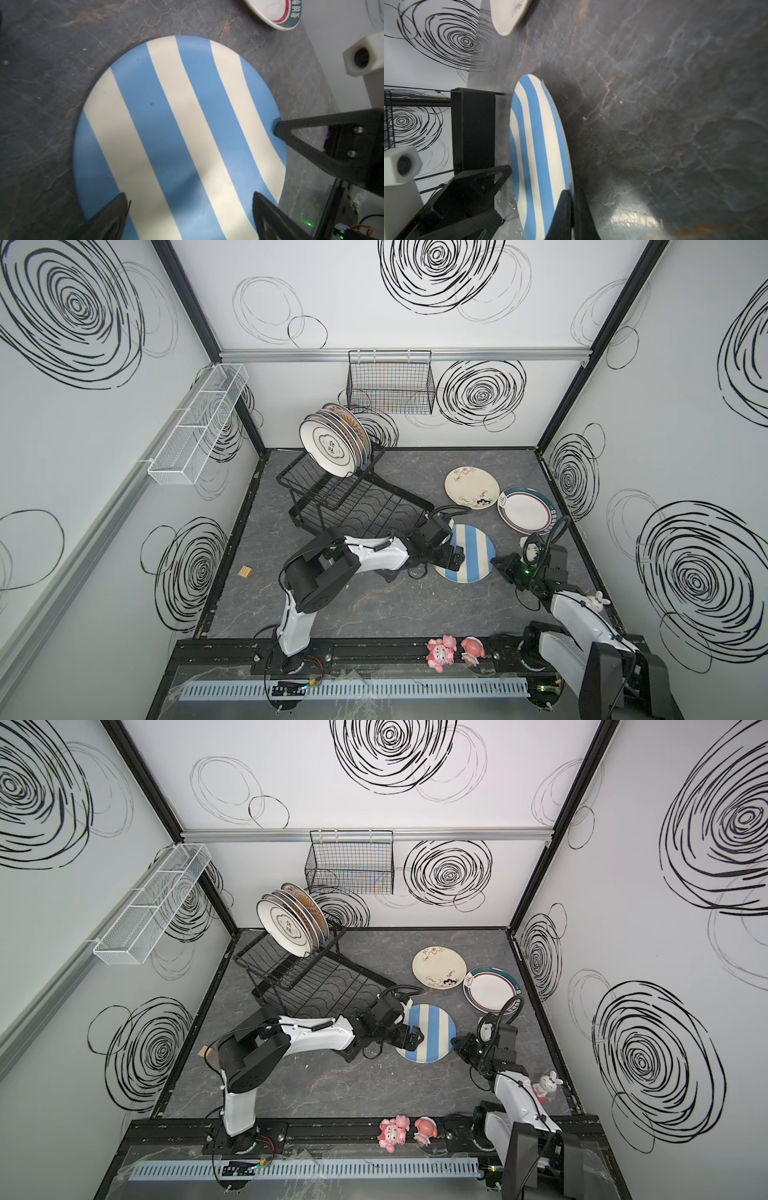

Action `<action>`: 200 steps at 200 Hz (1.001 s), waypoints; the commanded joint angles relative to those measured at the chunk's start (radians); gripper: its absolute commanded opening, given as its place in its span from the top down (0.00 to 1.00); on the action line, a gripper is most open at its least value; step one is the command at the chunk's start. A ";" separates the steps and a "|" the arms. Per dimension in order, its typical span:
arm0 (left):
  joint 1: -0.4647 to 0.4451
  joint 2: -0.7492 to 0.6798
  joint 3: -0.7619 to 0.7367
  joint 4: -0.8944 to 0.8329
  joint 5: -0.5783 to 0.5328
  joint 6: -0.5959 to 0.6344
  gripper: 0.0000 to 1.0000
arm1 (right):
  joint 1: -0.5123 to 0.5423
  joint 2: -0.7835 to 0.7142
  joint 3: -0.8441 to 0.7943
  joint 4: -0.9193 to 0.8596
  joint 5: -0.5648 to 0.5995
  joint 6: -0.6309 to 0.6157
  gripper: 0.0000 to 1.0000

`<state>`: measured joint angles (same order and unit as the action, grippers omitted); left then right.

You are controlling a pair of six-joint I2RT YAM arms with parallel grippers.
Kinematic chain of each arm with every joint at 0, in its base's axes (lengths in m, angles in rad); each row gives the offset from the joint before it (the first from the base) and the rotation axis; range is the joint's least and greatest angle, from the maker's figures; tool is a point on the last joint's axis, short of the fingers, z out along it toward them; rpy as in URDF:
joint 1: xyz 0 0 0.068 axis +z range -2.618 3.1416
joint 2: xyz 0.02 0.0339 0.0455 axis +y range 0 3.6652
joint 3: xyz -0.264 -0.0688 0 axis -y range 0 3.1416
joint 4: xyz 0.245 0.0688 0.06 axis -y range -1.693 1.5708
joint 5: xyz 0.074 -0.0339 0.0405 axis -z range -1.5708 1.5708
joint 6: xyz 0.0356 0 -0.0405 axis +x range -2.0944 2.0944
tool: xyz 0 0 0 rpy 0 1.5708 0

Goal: Load the plates into the dish rack

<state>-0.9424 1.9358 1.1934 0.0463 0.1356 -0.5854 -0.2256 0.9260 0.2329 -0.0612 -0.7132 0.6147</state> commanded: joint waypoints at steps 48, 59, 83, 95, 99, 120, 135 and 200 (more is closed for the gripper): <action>0.042 -0.131 -0.033 -0.026 -0.044 0.025 0.04 | -0.021 -0.156 0.086 -0.159 0.033 -0.077 1.00; 0.039 -0.107 -0.028 -0.020 -0.043 0.025 0.04 | -0.021 -0.169 0.071 -0.154 0.028 -0.059 1.00; 0.024 -0.050 -0.018 0.010 -0.045 0.000 0.04 | -0.021 -0.175 0.038 -0.135 0.029 -0.041 1.00; 0.019 -0.022 -0.006 0.017 -0.050 -0.009 0.04 | -0.021 -0.173 0.025 -0.127 0.034 -0.037 1.00; 0.019 -0.013 -0.001 0.018 -0.054 -0.011 0.04 | -0.020 -0.173 0.018 -0.122 0.034 -0.034 1.00; 0.017 0.026 0.023 0.019 -0.082 -0.018 0.04 | -0.021 -0.173 -0.015 -0.100 0.035 -0.018 1.00; 0.016 0.050 0.043 0.004 -0.098 -0.015 0.04 | -0.020 -0.176 -0.044 -0.078 0.043 -0.006 1.00; 0.013 0.108 0.093 -0.040 -0.167 0.008 0.04 | -0.018 -0.165 -0.103 -0.039 0.054 0.024 0.97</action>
<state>-0.9325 2.0125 1.2461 0.0204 0.0196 -0.5903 -0.2428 0.7609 0.1448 -0.1268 -0.6804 0.6296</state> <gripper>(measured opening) 0.960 0.049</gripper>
